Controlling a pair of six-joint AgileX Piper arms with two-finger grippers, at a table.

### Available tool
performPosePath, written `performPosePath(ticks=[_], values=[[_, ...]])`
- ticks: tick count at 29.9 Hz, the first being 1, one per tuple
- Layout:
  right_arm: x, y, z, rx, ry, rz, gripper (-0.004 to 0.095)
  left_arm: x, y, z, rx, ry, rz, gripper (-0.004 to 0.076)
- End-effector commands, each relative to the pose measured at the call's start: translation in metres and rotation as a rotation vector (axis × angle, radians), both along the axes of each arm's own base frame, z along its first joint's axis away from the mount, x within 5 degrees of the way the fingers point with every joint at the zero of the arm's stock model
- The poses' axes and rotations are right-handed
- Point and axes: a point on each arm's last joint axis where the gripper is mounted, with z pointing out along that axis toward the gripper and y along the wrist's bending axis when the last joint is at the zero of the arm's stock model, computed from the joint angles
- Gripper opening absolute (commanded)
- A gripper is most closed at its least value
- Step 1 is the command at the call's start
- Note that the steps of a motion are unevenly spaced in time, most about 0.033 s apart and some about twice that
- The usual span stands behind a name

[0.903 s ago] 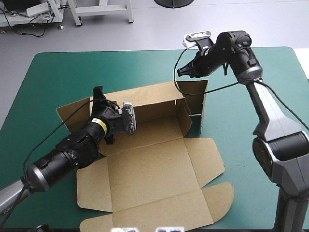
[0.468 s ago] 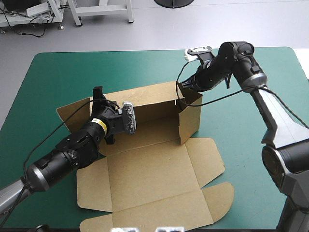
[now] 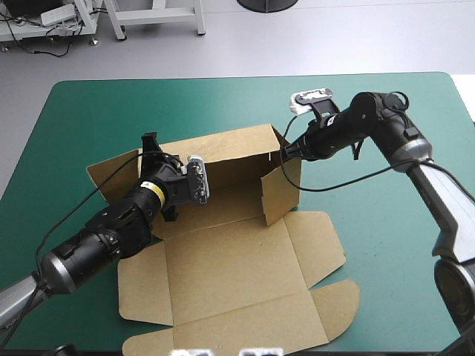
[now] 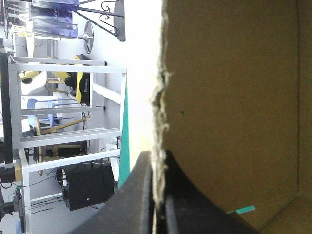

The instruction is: Fold the box

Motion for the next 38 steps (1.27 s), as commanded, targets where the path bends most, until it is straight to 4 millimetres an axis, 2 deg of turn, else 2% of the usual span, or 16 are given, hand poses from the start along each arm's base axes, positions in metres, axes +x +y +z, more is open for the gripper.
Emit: performPosePath(ticks=[1, 9, 13, 18, 22, 24, 27, 30, 32, 34, 38], values=[[-0.018, -0.006, 0.016, 0.082, -0.174, -0.015, -0.0019, -0.004, 0.001, 0.012, -0.047, -0.029, 0.002, -0.0006], [-0.048, -0.013, -0.012, 0.203, -0.367, -0.026, -0.0019, -0.004, 0.001, 0.012, -0.052, -0.028, 0.001, -0.0006], [-0.06, -0.014, -0.023, 0.229, -0.41, 0.009, -0.0019, -0.004, 0.001, 0.012, -0.052, -0.028, 0.001, -0.0006], [-0.069, -0.013, -0.035, 0.203, -0.424, 0.094, -0.0019, -0.004, 0.001, 0.012, -0.054, -0.027, 0.001, -0.0006], [-0.071, -0.011, -0.035, 0.181, -0.44, 0.167, -0.0006, -0.004, 0.001, 0.012, -0.057, -0.026, 0.002, -0.0006], [-0.074, -0.008, -0.034, 0.187, -0.43, 0.212, 0.0049, -0.004, 0.001, 0.012, -0.064, -0.025, 0.006, -0.0006], [-0.076, -0.007, -0.033, 0.192, -0.42, 0.241, 0.0227, -0.004, 0.001, 0.012, -0.07, -0.023, 0.009, -0.0006], [-0.076, -0.007, -0.033, 0.191, -0.422, 0.242, 0.0509, -0.004, 0.001, 0.012, -0.07, -0.023, 0.009, -0.0006], [-0.076, -0.007, -0.033, 0.191, -0.422, 0.242, 0.0652, -0.004, 0.001, 0.012, -0.07, -0.023, 0.009, -0.0006], [-0.075, -0.007, -0.032, 0.184, -0.434, 0.242, 0.0682, -0.004, 0.001, 0.012, -0.07, -0.023, 0.009, -0.0006], [-0.074, -0.007, -0.033, 0.172, -0.45, 0.256, 0.0669, -0.004, 0.001, 0.012, -0.07, -0.023, 0.009, -0.0006]])
